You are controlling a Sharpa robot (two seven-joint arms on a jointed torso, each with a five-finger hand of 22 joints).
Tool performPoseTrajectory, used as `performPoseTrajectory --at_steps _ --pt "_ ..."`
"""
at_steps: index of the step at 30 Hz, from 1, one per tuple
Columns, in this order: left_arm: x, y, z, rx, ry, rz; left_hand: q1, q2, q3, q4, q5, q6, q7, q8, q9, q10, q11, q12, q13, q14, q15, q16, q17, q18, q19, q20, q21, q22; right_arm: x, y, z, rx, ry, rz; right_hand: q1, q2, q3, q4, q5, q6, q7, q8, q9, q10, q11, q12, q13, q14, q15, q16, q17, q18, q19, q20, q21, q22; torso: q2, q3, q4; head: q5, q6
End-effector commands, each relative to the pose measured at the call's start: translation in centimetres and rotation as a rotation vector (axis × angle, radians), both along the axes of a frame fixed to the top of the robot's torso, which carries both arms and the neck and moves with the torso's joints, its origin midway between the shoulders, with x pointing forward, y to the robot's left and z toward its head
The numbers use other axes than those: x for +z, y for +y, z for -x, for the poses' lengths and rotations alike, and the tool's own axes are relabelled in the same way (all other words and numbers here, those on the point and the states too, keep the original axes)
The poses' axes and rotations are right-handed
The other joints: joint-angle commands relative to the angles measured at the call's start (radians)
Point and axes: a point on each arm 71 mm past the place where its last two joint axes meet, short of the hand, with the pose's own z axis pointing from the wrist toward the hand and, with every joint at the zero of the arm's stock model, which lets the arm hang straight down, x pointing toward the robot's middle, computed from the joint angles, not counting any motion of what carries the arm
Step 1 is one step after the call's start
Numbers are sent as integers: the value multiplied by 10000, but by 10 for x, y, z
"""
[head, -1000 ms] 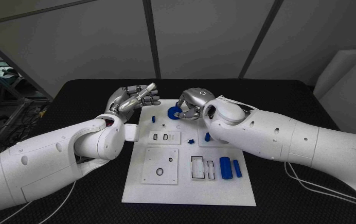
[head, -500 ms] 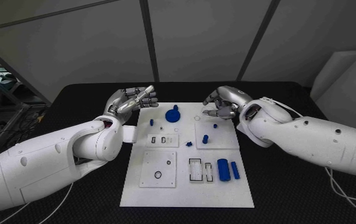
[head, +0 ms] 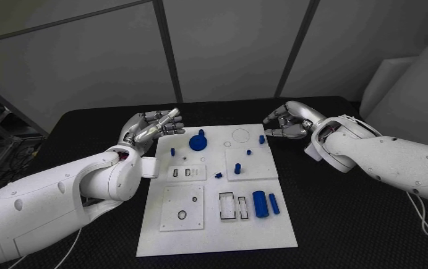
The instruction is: Assemble the parts on the task board
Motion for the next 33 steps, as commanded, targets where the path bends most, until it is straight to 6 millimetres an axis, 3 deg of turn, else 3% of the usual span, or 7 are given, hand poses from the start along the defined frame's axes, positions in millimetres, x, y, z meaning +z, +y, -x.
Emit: performPoseTrajectory --at_steps 1,8,13,16,27,33 --pt "0 -2 0 -186 -83 3 5 101 1 -66 -39 71 4 -62 7 17 7 -51 3 7 -19 -59 14 -197 -61 18 66 -16 0 -2 -2 282 115 -345 124 -25 -15 -63 47 -83 -25 -30 -17 65 27 42 14 345 -21 40 36 130 73 -19 -8 10 6 7 7 12 -19" --pt "-2 -2 0 -197 -44 9 5 101 1 -66 -39 71 4 -62 7 17 7 -51 3 7 -19 -59 14 -197 -61 18 66 -16 -7 -4 -9 191 367 -233 153 -40 -55 -87 61 -152 -5 -54 -29 71 44 59 27 366 -13 74 93 128 83 -18 -9 14 7 -26 -10 8 -62" --pt "-3 -3 0 -210 -24 16 5 101 1 -66 -39 71 4 -62 7 17 7 -51 3 7 -19 -59 14 -197 -61 18 66 -16 -14 -2 -12 235 571 -176 204 -33 -85 -121 64 -229 16 -65 -40 44 64 43 7 377 3 89 121 130 76 -10 -24 -4 5 -26 8 -4 -75" --pt "-3 -3 0 -214 -19 19 5 101 1 -66 -39 71 4 -62 7 17 7 -51 3 7 -19 -59 14 -197 -61 18 66 -16 -18 1 -12 299 703 -109 239 -21 -92 -143 64 -257 18 -64 -42 39 68 49 12 383 8 98 139 129 81 -5 -25 0 -8 -45 19 -19 -95" --pt "-4 -3 0 -190 -1 7 6 102 1 -68 -39 73 3 -62 7 19 6 -51 3 8 -20 -60 15 -197 -62 18 66 -16 -31 5 -11 398 1001 111 271 5 -102 -164 68 -251 26 -42 -35 54 74 89 49 399 13 136 204 128 87 0 -26 4 2 -41 -34 57 -124" --pt "-5 -2 -1 -169 2 -2 12 110 5 -81 -38 84 -2 -63 8 31 1 -50 4 13 -23 -65 19 -195 -63 17 69 -17 -34 5 -13 263 1014 150 245 34 -120 -147 82 -231 34 -25 -28 60 81 108 64 408 20 158 240 121 112 4 -11 33 -6 -50 -10 29 -132"
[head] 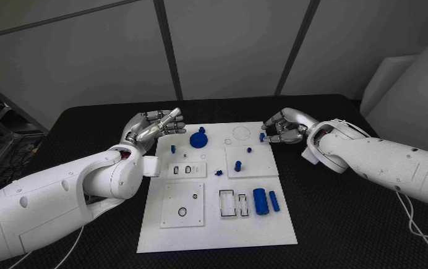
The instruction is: Assemble the parts on the task board
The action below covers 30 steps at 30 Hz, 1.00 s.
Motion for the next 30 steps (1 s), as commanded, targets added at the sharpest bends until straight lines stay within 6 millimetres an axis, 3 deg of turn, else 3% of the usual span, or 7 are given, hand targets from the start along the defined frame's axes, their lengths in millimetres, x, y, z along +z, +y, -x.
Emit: performPoseTrajectory --at_steps 1,30 --pt "1 -2 0 -146 -110 12 12 110 5 -81 -38 84 -2 -62 8 31 1 -50 5 13 -23 -69 9 -194 -63 17 69 -9 -1 1 -1 46 26 95 60 35 -26 -53 41 -32 -17 -25 2 23 42 60 17 408 20 69 11 123 89 -18 -11 20 -4 -6 18 -26 -28" --pt "1 0 0 -87 -120 -14 16 126 11 -93 -36 93 -3 -66 8 40 -1 -54 4 15 -26 -79 14 -193 -66 16 72 -10 -14 8 -4 103 311 538 66 356 -2 -33 16 291 -60 132 61 118 4 244 158 453 -3 174 189 78 269 -24 100 223 -8 -2 -3 41 -82"
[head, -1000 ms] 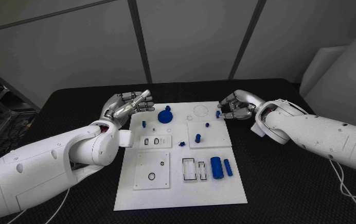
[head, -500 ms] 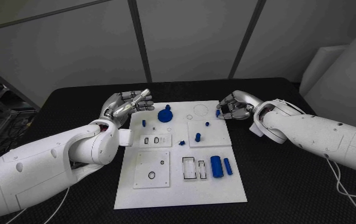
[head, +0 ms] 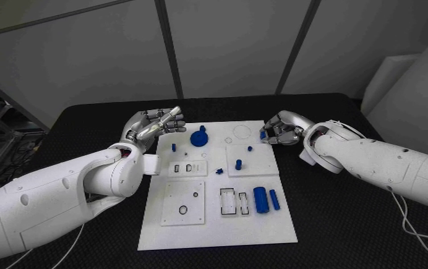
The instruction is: Assemble the parts on the task board
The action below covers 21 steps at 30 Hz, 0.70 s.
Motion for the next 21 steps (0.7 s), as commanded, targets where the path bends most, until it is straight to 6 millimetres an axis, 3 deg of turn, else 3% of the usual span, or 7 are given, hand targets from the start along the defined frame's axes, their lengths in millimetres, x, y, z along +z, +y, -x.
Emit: performPoseTrajectory --at_steps 1,9,14,21 --pt "2 -1 0 -97 -125 -2 16 126 7 -90 -36 92 -3 -67 8 40 -1 -54 4 15 -26 -43 16 -193 -66 16 67 -12 0 1 0 66 31 123 -9 168 25 -6 16 99 1 50 11 66 -16 44 14 453 -3 30 25 77 73 1 57 26 3 6 -10 14 -3" --pt "2 -1 0 -97 -123 -2 16 126 7 -90 -36 92 -3 -67 8 40 -1 -54 4 15 -26 -43 16 -193 -66 16 67 -12 0 1 -1 -20 -15 86 -43 328 73 35 22 253 -42 118 29 134 -48 152 105 473 -25 79 104 51 166 -16 123 140 2 4 -9 1 -6" --pt "2 -1 0 -100 -121 -1 16 126 7 -90 -36 92 -3 -67 8 40 -1 -54 4 15 -26 -43 16 -193 -66 16 67 -12 0 0 -2 -173 -37 -55 -7 504 163 25 8 556 -151 283 79 258 -137 328 263 518 -91 190 277 -5 364 -63 274 390 2 4 -6 -3 -8" --pt "2 -1 0 -101 -118 -2 16 126 7 -90 -36 92 -3 -67 8 40 -1 -54 4 15 -26 -43 16 -193 -66 16 67 -12 3 1 -2 -361 -331 -330 154 784 407 -79 -372 849 -293 470 126 401 -261 510 437 568 -198 326 487 -71 581 -163 447 675 1 8 -10 -2 -29"
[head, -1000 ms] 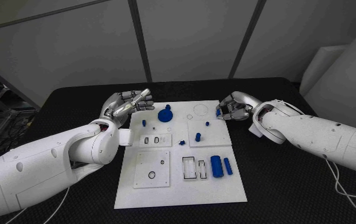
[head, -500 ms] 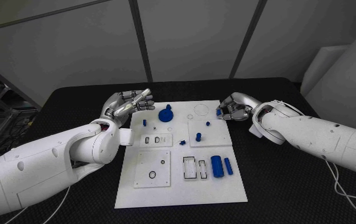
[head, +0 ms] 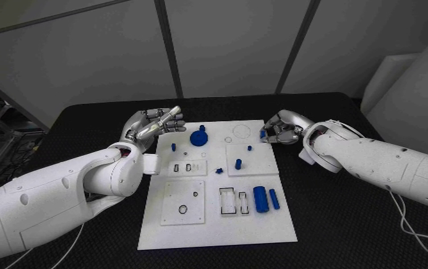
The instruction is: Assemble the parts on the task board
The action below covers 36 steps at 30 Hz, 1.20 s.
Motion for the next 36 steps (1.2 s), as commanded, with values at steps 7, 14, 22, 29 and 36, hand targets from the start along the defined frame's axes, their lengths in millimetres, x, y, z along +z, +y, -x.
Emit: performPoseTrajectory --at_steps 7,14,22,29,36 --pt "1 0 0 -77 -104 -16 -23 87 -19 -63 -36 92 -3 -67 9 40 -1 -54 4 15 -25 -43 9 -193 -66 16 32 -12 10 4 3 -539 -653 -931 111 258 204 -77 -156 239 -92 177 72 253 -70 282 269 621 -111 157 520 -119 248 -44 184 576 -14 1 -13 18 -10" --pt "2 6 0 60 -100 -89 33 153 25 -123 -27 94 -4 -92 4 42 0 -78 -1 16 -26 -75 23 -192 -75 14 42 -14 18 18 18 -623 -412 -1275 106 244 233 -128 -200 306 -124 231 87 284 -100 318 310 629 -138 182 555 -134 297 -72 227 646 -103 -63 -65 5 21" --pt "1 8 -2 132 -108 -116 31 155 25 -124 -29 95 -4 -93 4 43 0 -79 -1 15 -26 -77 24 -193 -76 14 42 -15 26 78 36 292 9 -1058 73 248 247 -137 -294 292 -124 232 83 285 -102 315 311 627 -144 183 556 -136 298 -85 230 651 -210 -131 -75 258 -82" --pt "2 13 -5 303 -130 -143 27 156 23 -125 -31 96 -5 -95 4 45 0 -81 -1 13 -25 -82 24 -193 -78 15 42 -15 29 139 46 1193 -173 -455 93 295 304 -173 -308 338 -149 274 94 273 -119 302 306 625 -155 185 559 -159 369 -96 288 751 -270 -213 -37 509 -192" --pt "3 15 -9 429 -187 -169 31 143 17 -140 -39 94 -9 -101 3 46 -1 -86 -1 3 -22 -95 25 -195 -85 16 42 -17 22 174 51 1403 -101 28 82 312 342 -191 -228 334 -152 288 94 239 -125 256 266 616 -164 166 529 -159 364 -106 287 750 -344 -283 4 575 -242"
